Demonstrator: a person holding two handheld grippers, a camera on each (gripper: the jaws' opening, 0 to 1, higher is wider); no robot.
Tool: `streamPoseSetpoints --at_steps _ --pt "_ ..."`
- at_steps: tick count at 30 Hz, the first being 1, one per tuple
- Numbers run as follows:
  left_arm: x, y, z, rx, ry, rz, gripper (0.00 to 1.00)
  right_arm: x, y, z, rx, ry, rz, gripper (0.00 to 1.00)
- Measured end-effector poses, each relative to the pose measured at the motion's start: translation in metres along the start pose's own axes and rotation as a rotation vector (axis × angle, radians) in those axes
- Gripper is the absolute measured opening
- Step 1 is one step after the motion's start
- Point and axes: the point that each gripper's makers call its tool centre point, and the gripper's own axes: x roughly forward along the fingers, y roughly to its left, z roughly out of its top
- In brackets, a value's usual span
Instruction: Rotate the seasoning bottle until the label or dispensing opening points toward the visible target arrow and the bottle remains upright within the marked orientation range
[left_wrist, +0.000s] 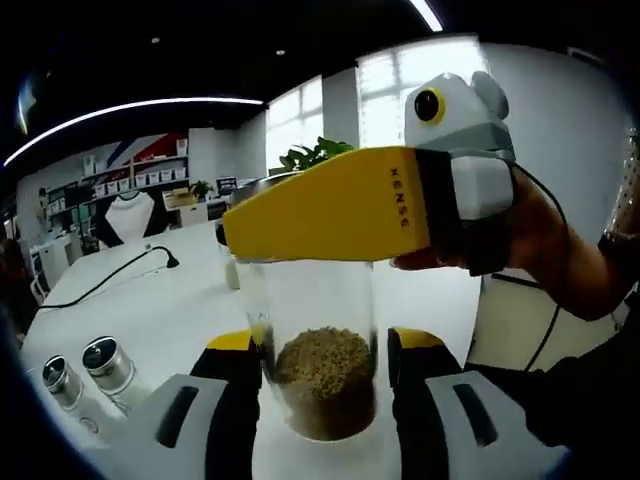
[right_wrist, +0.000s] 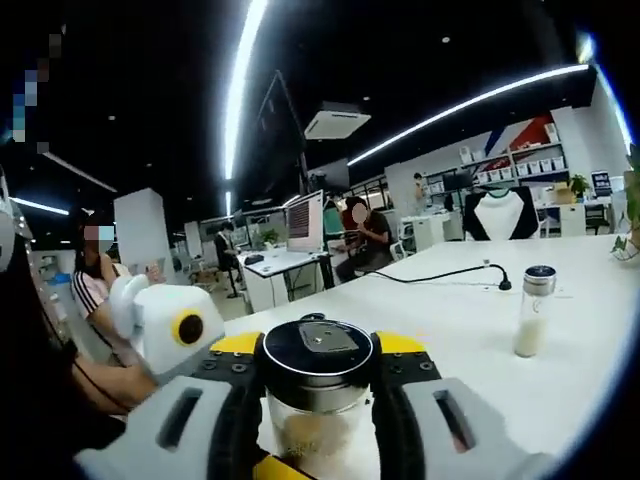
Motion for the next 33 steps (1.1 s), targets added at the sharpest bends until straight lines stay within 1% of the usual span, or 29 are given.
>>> streamPoseSetpoints --at_steps 3,7,10,11,12,15,16,18,20,21,22,23,26,29,31,33 --pt "-0.004 0.004 0.006 0.007 -0.021 0.014 0.48 0.000 -0.001 0.003 -0.017 0.001 0.010 0.39" --pt "-0.004 0.006 0.011 0.015 -0.052 0.027 0.48 0.001 -0.001 0.007 -0.033 -0.011 0.012 0.39" --pt "-0.006 0.008 0.014 0.017 -0.085 0.057 0.47 0.001 0.002 0.010 -0.078 -0.017 0.014 0.39" --pt "-0.006 0.008 0.015 0.015 -0.089 0.060 0.46 0.002 0.004 0.011 -0.106 -0.019 0.013 0.39" --pt "-0.007 0.009 0.016 0.018 -0.103 0.081 0.46 0.002 0.006 0.012 -0.133 -0.017 0.009 0.40" --pt "-0.010 0.015 0.023 0.009 -0.144 0.137 0.45 0.006 0.007 0.020 -0.172 -0.054 -0.036 0.40" --pt "-0.011 0.017 0.026 0.006 -0.156 0.160 0.45 0.006 0.000 0.023 -0.183 -0.068 -0.076 0.40" --pt "-0.014 0.021 0.031 -0.004 -0.182 0.195 0.45 0.008 -0.001 0.023 -0.205 -0.078 -0.142 0.40" --pt "-0.017 0.023 0.034 -0.011 -0.192 0.222 0.45 0.009 -0.002 0.021 -0.200 -0.089 -0.186 0.40" --pt "-0.018 0.025 0.034 -0.001 -0.189 0.242 0.45 0.010 -0.004 0.019 -0.167 -0.093 -0.215 0.40" --pt "-0.019 0.027 0.034 0.019 -0.179 0.264 0.45 0.011 -0.002 0.021 -0.168 -0.109 -0.218 0.40" --pt "-0.020 0.026 0.034 0.027 -0.173 0.274 0.45 0.012 -0.001 0.022 -0.172 -0.123 -0.236 0.40" --pt "-0.022 0.027 0.033 0.024 -0.172 0.287 0.45 0.012 -0.001 0.025 -0.141 -0.159 -0.266 0.41" --pt "-0.023 0.027 0.032 0.039 -0.164 0.310 0.45 0.013 -0.003 0.026 -0.114 -0.190 -0.281 0.41" --pt "-0.024 0.027 0.033 0.038 -0.166 0.311 0.45 0.012 -0.004 0.028 -0.107 -0.214 -0.284 0.41" --pt "-0.024 0.027 0.034 0.043 -0.164 0.313 0.45 0.012 -0.003 0.029 -0.119 -0.217 -0.275 0.40"
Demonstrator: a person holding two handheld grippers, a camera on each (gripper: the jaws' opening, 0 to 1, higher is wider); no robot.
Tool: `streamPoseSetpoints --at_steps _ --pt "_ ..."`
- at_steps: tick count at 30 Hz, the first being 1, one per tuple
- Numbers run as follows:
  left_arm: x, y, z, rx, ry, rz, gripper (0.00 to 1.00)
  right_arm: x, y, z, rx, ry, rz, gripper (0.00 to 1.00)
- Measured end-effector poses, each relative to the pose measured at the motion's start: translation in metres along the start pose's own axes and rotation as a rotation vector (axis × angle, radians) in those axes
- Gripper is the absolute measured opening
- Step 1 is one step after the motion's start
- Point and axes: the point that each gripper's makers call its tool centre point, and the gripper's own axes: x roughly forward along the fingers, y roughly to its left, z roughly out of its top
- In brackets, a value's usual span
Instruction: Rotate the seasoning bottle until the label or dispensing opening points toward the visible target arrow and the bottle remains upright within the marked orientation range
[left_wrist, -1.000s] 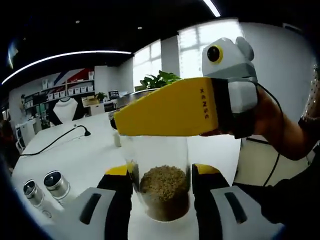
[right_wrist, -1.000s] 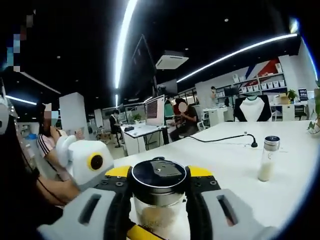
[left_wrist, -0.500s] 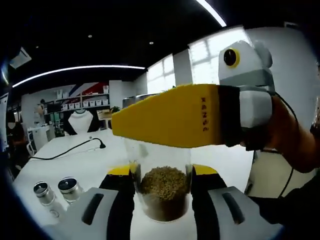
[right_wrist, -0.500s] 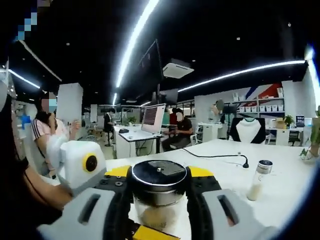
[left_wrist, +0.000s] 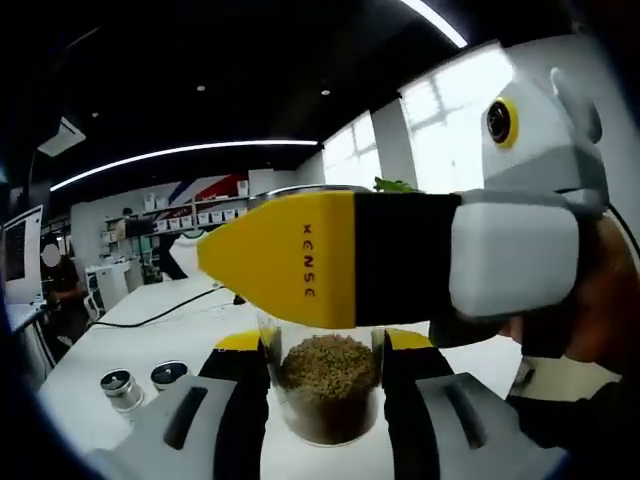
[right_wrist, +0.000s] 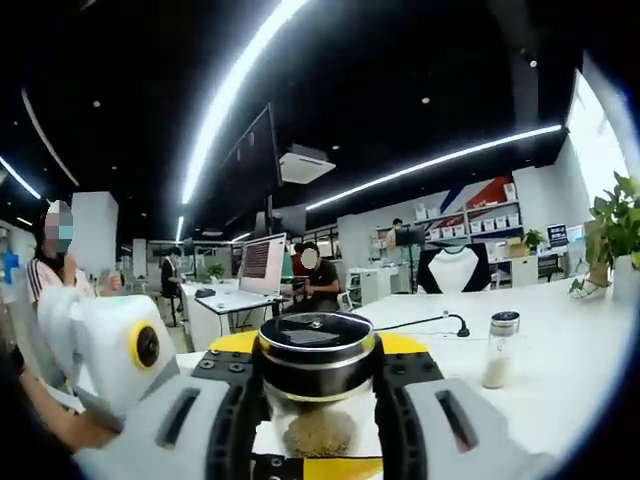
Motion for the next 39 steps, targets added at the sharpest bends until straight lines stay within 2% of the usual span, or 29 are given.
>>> streamPoseSetpoints --at_steps 6,7,13,18,20,23,26,30,32,34,35,37,38,39 --pt "-0.001 -0.002 0.000 -0.005 0.009 -0.025 0.45 -0.002 -0.002 0.000 0.031 0.009 0.051 0.39" --pt "-0.002 -0.004 0.001 -0.017 0.006 -0.053 0.45 -0.003 -0.002 0.000 0.059 0.013 0.080 0.39" --pt "-0.002 -0.011 0.002 -0.046 0.033 -0.162 0.44 -0.010 -0.002 0.001 0.074 0.039 0.206 0.39" --pt "-0.001 -0.019 -0.002 -0.073 0.049 -0.231 0.46 -0.016 0.007 -0.003 0.084 0.066 0.339 0.39" --pt "0.000 -0.023 -0.004 -0.090 0.054 -0.254 0.46 -0.018 0.007 -0.006 0.088 0.085 0.371 0.39" --pt "0.001 -0.025 -0.005 -0.096 0.054 -0.260 0.46 -0.020 0.010 -0.007 0.062 0.095 0.408 0.39" --pt "0.002 -0.024 -0.003 -0.083 0.042 -0.234 0.46 -0.019 0.010 -0.005 0.042 0.091 0.421 0.40" --pt "0.003 -0.019 0.004 -0.092 0.015 -0.186 0.46 -0.017 0.013 0.002 -0.005 0.052 0.399 0.40" --pt "0.004 -0.013 0.005 -0.098 0.005 -0.141 0.45 -0.014 0.009 0.005 -0.009 0.034 0.334 0.40" --pt "0.004 -0.004 0.004 -0.071 0.016 -0.075 0.45 -0.012 0.006 0.004 -0.044 0.027 0.238 0.39" --pt "0.004 -0.002 0.004 -0.079 0.015 -0.065 0.45 -0.012 0.005 0.004 -0.053 0.021 0.189 0.39" --pt "0.004 0.001 0.003 -0.082 0.022 -0.040 0.45 -0.010 0.005 0.003 -0.066 0.021 0.141 0.38" --pt "0.004 0.002 0.003 -0.058 0.027 -0.027 0.46 -0.009 0.005 0.004 -0.069 0.011 0.100 0.38" --pt "0.003 0.003 0.003 -0.035 0.030 -0.013 0.46 -0.009 0.004 0.004 -0.068 0.009 0.087 0.38"
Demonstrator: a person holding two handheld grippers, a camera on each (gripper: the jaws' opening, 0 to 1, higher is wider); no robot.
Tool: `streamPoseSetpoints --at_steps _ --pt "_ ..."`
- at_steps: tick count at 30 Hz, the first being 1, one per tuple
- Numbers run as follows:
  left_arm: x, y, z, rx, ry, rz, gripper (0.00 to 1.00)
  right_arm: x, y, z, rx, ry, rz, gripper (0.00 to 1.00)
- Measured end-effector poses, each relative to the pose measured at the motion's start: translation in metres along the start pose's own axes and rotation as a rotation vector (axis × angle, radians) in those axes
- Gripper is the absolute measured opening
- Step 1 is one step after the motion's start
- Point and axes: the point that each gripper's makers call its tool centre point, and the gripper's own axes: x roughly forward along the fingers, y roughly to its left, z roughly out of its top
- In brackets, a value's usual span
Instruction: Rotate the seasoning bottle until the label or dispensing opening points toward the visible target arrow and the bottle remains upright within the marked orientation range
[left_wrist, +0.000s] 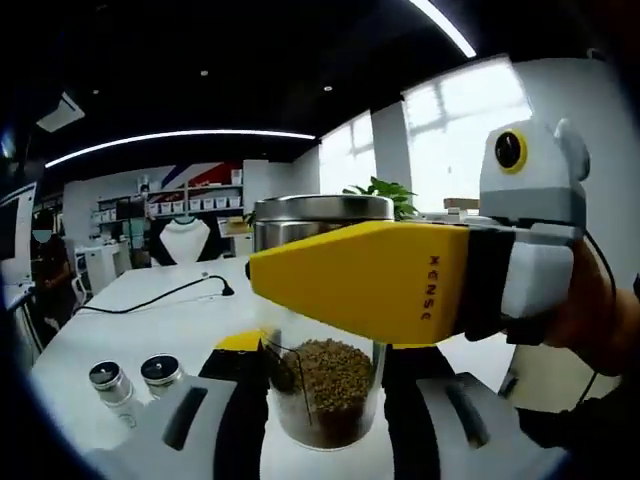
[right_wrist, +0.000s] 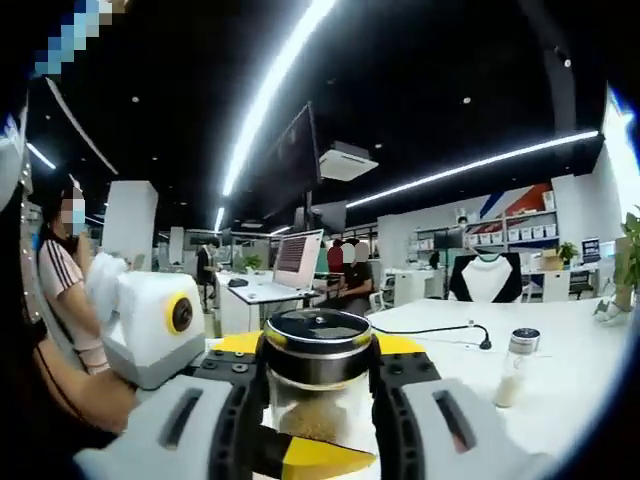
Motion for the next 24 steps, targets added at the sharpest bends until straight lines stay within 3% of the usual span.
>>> streamPoseSetpoints --at_steps 5,8,15,20,24 --pt "-0.002 0.000 0.003 0.016 -0.006 0.037 0.46 0.005 -0.002 0.009 0.022 -0.065 -0.111 0.40" --pt "-0.002 0.002 0.003 0.012 -0.005 0.045 0.46 0.007 -0.005 0.010 0.051 -0.079 -0.109 0.40" --pt "-0.005 0.003 0.004 0.018 -0.006 0.026 0.45 0.006 -0.003 0.010 0.070 -0.069 -0.040 0.38" --pt "-0.006 -0.005 0.003 -0.007 0.000 -0.067 0.45 0.003 -0.005 0.009 0.088 -0.057 0.039 0.38" --pt "-0.007 -0.009 0.002 -0.009 -0.002 -0.101 0.44 0.000 -0.003 0.006 0.124 -0.037 0.152 0.38"
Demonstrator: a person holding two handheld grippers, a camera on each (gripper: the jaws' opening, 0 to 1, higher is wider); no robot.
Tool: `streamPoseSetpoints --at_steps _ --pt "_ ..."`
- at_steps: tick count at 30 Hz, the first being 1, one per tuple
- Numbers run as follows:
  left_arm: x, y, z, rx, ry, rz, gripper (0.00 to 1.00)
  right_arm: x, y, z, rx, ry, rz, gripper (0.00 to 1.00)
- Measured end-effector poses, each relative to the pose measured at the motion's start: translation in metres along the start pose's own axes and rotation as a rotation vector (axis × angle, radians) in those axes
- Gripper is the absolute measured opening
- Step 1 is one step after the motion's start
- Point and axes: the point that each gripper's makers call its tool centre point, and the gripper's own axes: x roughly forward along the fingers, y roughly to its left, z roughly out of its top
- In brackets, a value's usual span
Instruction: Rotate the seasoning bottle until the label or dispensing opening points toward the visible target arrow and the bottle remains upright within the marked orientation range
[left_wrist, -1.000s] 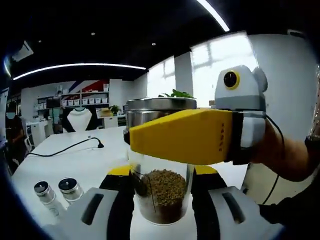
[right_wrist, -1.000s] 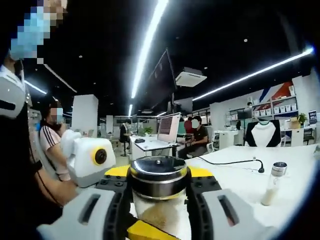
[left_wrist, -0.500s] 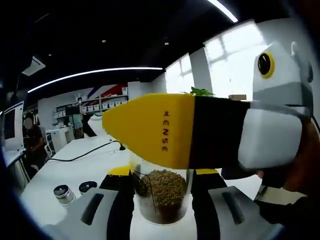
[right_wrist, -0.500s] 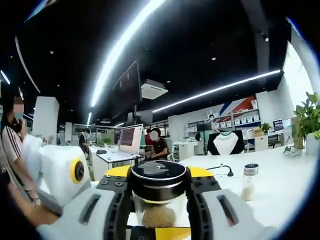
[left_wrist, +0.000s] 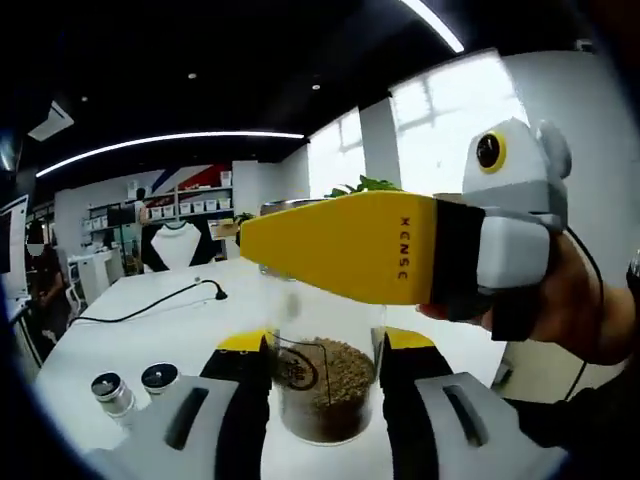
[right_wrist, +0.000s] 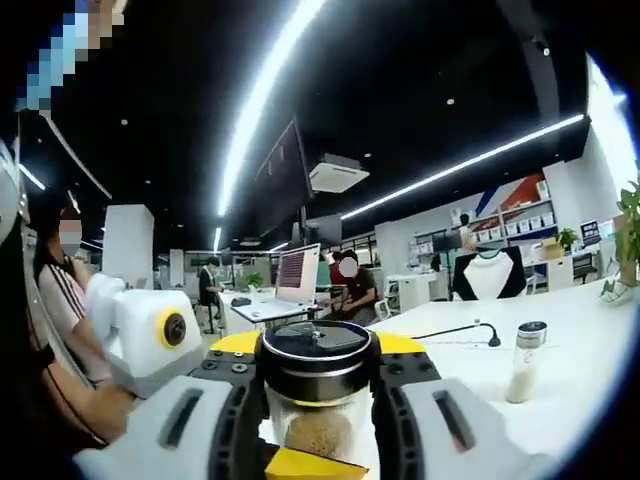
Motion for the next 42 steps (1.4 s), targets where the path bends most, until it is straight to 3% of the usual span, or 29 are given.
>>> streamPoseSetpoints --at_steps 10,18,20,22,27,31,34,39,42 --pt "0.004 -0.012 0.004 -0.002 -0.021 -0.087 0.46 -0.011 0.010 0.005 0.001 -0.013 0.227 0.38" --pt "0.007 -0.009 0.001 0.009 -0.014 -0.030 0.45 -0.010 0.014 0.002 -0.061 0.017 0.256 0.39" --pt "0.008 -0.008 0.000 -0.001 -0.010 -0.010 0.45 -0.008 0.013 -0.001 -0.053 0.024 0.229 0.39" --pt "0.009 -0.001 -0.004 0.013 0.004 0.042 0.45 -0.006 0.004 -0.004 -0.025 0.033 0.150 0.39" --pt "0.010 0.005 -0.007 0.049 0.014 0.118 0.45 -0.004 0.003 -0.007 -0.085 0.023 0.036 0.39" --pt "0.012 0.009 -0.007 0.078 0.022 0.170 0.45 0.000 -0.006 -0.008 -0.080 0.042 -0.117 0.40" --pt "0.013 0.010 -0.007 0.101 0.019 0.201 0.45 0.003 -0.009 -0.006 -0.083 -0.002 -0.219 0.41" --pt "0.012 0.016 -0.009 0.096 0.020 0.208 0.46 0.008 -0.014 -0.008 -0.052 -0.013 -0.223 0.41" --pt "0.010 0.020 -0.012 0.102 0.016 0.199 0.46 0.012 -0.013 -0.012 -0.044 0.009 -0.170 0.40"
